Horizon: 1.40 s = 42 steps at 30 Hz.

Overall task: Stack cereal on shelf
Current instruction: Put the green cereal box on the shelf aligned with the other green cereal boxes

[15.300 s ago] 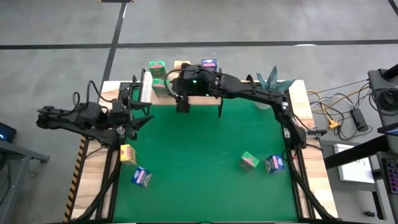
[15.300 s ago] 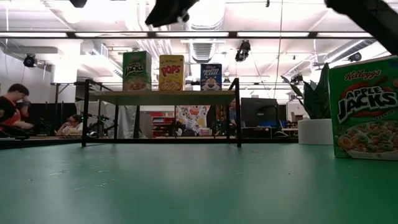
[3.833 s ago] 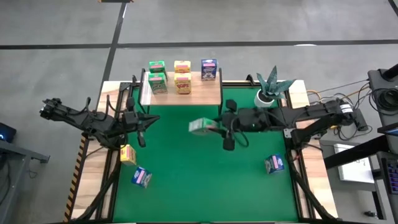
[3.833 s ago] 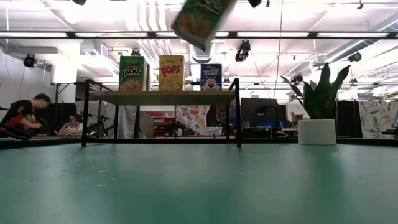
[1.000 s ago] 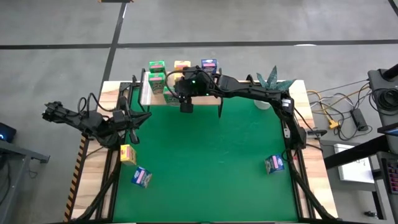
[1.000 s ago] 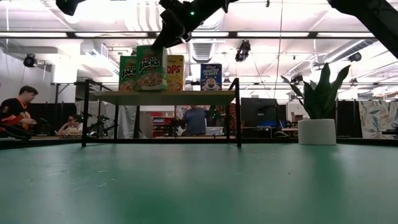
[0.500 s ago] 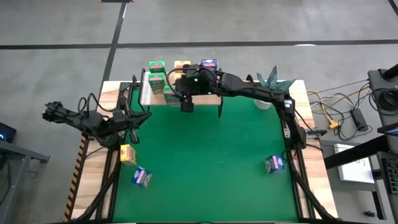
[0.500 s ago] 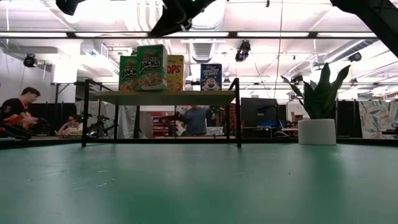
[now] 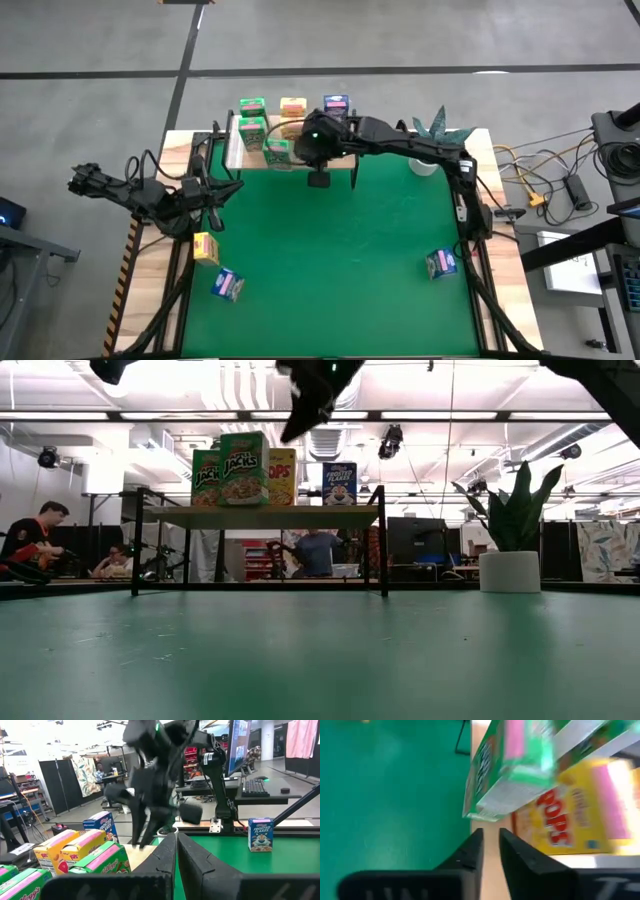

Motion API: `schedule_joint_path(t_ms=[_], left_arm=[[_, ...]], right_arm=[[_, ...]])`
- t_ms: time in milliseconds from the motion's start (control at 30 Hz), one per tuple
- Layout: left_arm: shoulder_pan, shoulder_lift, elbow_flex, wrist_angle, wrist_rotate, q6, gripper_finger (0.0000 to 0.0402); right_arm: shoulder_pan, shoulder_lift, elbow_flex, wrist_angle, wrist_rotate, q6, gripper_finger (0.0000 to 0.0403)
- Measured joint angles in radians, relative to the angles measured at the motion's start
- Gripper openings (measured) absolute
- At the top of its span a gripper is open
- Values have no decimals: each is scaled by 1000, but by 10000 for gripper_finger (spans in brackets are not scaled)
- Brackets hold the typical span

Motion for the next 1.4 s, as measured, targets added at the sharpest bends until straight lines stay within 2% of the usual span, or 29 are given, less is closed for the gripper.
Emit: schedule_joint_path(t_ms=[67, 133, 867, 1400], left_arm=[[0, 0, 0, -1, 0, 0, 0], [0, 0, 0, -3, 0, 0, 0], [0, 0, 0, -5, 0, 7, 0], [0, 0, 0, -2, 0, 11, 0]], right_arm=[[-1, 17, -20, 1, 0, -1, 21], [0, 33, -38, 24, -1, -4, 13], [0, 41, -135, 308, -3, 7, 12], [-5, 41, -142, 401, -2, -26, 12]])
